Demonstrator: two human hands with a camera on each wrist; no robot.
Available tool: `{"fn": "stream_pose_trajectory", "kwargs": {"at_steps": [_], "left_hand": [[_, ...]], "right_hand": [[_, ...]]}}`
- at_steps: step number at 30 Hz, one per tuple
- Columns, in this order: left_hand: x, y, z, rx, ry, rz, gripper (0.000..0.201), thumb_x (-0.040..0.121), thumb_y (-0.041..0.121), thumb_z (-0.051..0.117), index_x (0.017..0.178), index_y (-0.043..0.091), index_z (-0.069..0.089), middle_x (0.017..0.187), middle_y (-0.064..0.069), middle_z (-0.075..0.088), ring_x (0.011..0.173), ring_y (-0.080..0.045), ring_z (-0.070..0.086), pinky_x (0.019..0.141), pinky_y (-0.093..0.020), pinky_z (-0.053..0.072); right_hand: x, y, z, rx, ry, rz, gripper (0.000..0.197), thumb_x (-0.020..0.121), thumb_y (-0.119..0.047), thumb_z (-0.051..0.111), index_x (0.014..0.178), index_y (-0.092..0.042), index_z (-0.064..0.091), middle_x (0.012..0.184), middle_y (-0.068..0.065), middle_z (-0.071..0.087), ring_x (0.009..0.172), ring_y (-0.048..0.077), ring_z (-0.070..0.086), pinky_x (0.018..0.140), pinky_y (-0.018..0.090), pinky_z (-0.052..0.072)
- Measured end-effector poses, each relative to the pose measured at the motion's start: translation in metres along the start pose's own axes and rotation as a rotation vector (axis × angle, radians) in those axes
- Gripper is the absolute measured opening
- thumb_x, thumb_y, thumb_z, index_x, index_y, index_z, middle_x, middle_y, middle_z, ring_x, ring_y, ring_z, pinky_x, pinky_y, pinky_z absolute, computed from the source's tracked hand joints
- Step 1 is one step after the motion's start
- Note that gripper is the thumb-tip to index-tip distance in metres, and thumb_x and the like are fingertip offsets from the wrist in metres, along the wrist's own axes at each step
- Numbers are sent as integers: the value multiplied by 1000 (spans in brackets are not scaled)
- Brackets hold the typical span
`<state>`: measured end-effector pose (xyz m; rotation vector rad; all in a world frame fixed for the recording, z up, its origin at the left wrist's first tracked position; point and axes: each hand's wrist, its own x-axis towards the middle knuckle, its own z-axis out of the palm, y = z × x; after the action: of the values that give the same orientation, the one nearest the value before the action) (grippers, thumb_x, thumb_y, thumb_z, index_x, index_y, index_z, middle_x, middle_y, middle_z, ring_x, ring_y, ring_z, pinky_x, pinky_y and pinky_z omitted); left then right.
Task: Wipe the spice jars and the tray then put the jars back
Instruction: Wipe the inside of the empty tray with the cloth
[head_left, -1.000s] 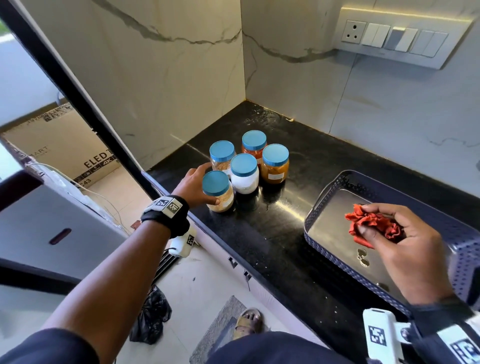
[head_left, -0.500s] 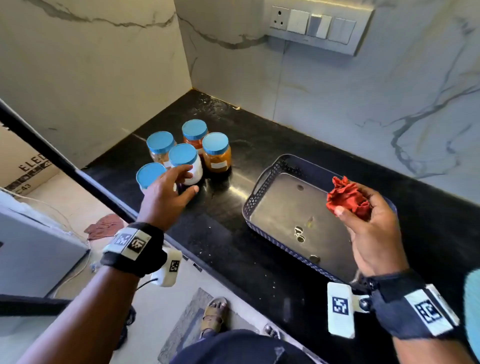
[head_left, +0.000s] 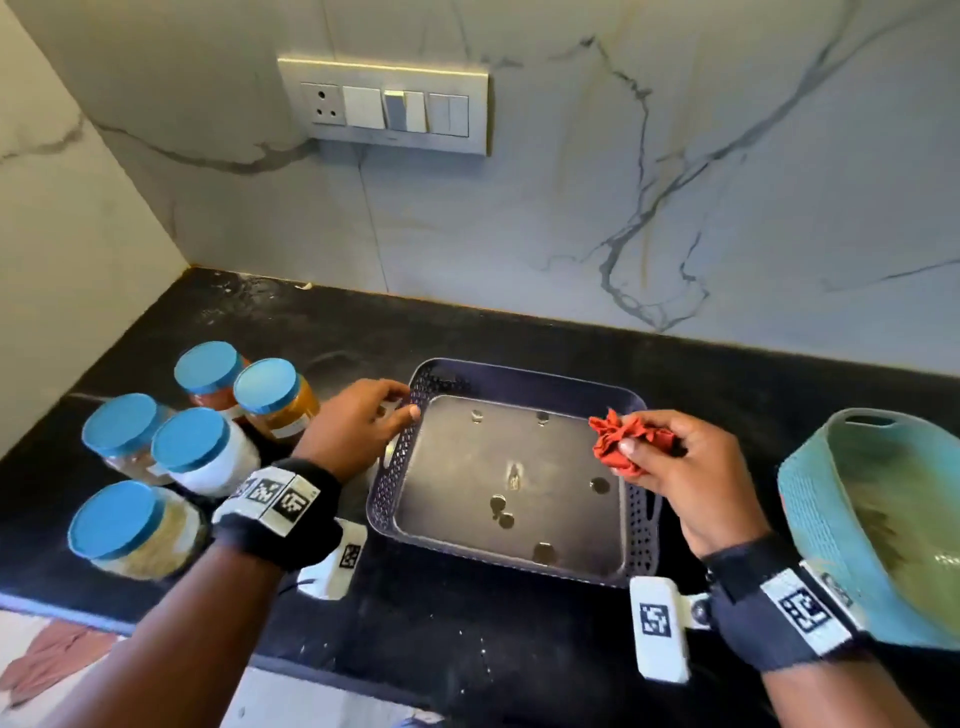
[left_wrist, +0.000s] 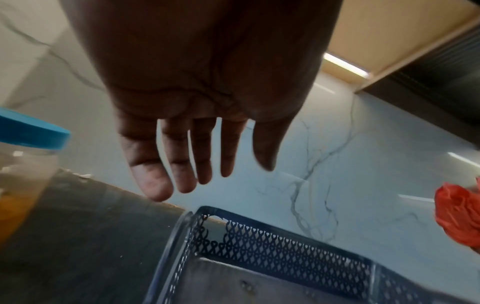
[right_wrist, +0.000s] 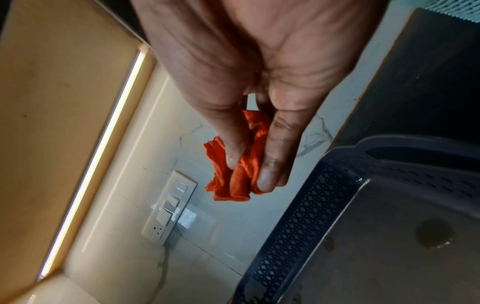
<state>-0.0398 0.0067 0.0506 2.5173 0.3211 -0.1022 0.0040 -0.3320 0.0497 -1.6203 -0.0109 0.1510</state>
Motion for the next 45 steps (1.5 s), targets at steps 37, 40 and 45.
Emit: {"fn": "stream_pose_trajectory", "kwargs": {"at_steps": [37, 40, 45], "left_hand": [[41, -37, 16, 88, -367, -111, 26, 99, 35, 51, 122, 23, 49, 108, -13, 75, 80, -31, 75, 84, -38, 59], [42, -40, 21, 126, -380, -108, 33, 98, 33, 53, 126, 20, 43, 114, -17, 72, 93, -37, 73, 89, -45, 57], [43, -39, 24, 150, -397, -102, 29, 100, 29, 49, 124, 16, 42, 112, -19, 73, 92, -38, 73, 90, -47, 57]], "right_hand": [[78, 23, 96, -706, 93, 306, 18, 88, -13, 72, 105, -15, 79, 95, 7, 78, 90, 22, 75, 86, 42, 61], [79, 18, 95, -885, 78, 340, 18, 90, -25, 72, 103, -17, 80, 105, 8, 77, 105, 27, 70, 96, 38, 54], [92, 29, 103, -891, 63, 407, 20, 87, -12, 67, 84, -26, 82, 90, 3, 79, 90, 27, 73, 88, 42, 60]]}}
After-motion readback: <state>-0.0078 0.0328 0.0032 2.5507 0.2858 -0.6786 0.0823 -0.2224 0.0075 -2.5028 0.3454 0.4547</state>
